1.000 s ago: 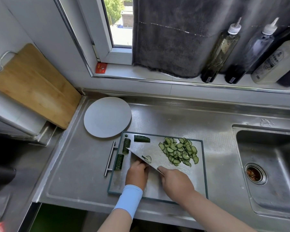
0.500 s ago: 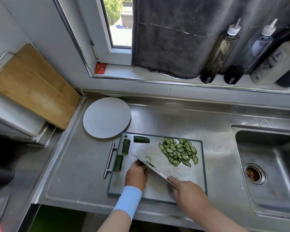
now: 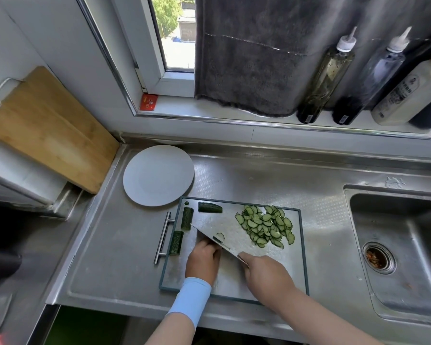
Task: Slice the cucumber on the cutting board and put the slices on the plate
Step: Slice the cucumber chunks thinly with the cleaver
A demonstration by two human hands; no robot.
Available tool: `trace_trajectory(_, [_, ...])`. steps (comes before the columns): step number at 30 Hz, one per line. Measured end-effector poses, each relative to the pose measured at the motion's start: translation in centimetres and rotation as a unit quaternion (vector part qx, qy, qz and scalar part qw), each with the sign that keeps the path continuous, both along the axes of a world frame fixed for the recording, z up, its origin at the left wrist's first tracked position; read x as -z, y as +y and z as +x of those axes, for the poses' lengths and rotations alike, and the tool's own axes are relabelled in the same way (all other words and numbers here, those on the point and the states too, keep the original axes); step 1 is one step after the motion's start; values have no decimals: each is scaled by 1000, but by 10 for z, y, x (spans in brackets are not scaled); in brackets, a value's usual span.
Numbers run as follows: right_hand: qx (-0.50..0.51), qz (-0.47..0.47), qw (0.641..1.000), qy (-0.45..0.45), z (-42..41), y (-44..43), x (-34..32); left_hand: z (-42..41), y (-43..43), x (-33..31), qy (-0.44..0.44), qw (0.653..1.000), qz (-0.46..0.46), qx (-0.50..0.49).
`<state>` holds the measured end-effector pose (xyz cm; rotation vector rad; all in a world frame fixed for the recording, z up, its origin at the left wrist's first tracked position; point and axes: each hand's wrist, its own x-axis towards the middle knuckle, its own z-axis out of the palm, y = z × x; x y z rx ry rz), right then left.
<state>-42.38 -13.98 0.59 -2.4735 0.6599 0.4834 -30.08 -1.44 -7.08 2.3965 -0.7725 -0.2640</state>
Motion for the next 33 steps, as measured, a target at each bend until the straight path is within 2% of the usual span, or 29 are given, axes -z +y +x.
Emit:
trace_trajectory(12, [0, -3, 1000, -21, -20, 3, -4, -2, 2, -1, -4, 1000, 13, -10])
trace_trajectory(20, [2, -12, 1000, 0, -44, -3, -20, -5, 2, -7, -26, 1000, -9, -6])
trace_trajectory(33, [12, 6, 1000, 1, -15, 0, -8, -4, 3, 8, -13, 1000, -13, -7])
